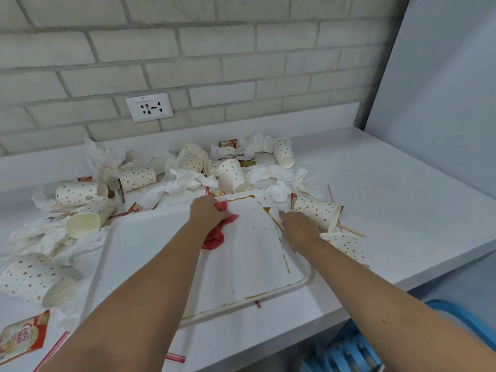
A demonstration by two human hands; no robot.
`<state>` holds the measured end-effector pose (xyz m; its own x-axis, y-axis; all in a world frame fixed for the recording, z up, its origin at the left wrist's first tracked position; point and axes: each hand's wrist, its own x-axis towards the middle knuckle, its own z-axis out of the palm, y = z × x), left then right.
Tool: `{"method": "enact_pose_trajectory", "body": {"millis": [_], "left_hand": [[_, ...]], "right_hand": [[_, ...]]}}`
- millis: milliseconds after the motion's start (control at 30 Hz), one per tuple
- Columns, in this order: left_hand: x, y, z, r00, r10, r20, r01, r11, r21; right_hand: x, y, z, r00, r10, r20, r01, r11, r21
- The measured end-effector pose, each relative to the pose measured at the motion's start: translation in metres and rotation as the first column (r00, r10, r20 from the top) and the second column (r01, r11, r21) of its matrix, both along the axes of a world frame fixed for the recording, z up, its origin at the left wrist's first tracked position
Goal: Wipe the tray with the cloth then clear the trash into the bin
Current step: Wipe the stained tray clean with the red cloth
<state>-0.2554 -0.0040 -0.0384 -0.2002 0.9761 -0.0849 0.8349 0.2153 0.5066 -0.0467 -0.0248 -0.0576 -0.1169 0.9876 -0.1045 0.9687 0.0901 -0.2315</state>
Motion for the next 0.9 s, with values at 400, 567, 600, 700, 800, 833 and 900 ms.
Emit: {"method": "enact_pose_trajectory", "body": {"millis": [400,567,600,700,800,833,900], "left_hand": [[-0.016,0.015,-0.007,0.980,-0.019,-0.197,0.020,1.000,0.000],[0.001,0.035,-0.014,0.982,-0.103,-0.158,0.097,0.994,-0.044],[0.005,0.036,-0.013,0.981,-0.122,-0.149,0.119,0.992,-0.032],[0.017,0.040,-0.011,0.974,-0.207,-0.088,0.207,0.978,-0.014],[0.029,0.041,-0.009,0.959,-0.276,-0.069,0.278,0.961,0.019],[0.033,0.040,-0.009,0.946,-0.317,-0.062,0.319,0.948,0.020],[0.037,0.037,-0.007,0.912,-0.410,-0.019,0.411,0.911,0.030]], "right_hand": [[-0.001,0.007,0.002,0.994,0.063,0.094,-0.058,0.997,-0.049],[0.000,0.008,0.002,0.996,0.035,0.082,-0.030,0.998,-0.058],[0.001,0.009,0.002,0.996,0.031,0.080,-0.027,0.998,-0.054],[0.002,0.009,0.002,0.998,0.033,0.061,-0.030,0.998,-0.054],[0.002,0.010,0.002,0.998,0.034,0.047,-0.032,0.998,-0.059],[0.002,0.010,0.002,0.998,0.033,0.045,-0.030,0.998,-0.053],[0.002,0.009,0.003,0.998,0.032,0.047,-0.030,0.999,-0.037]]}}
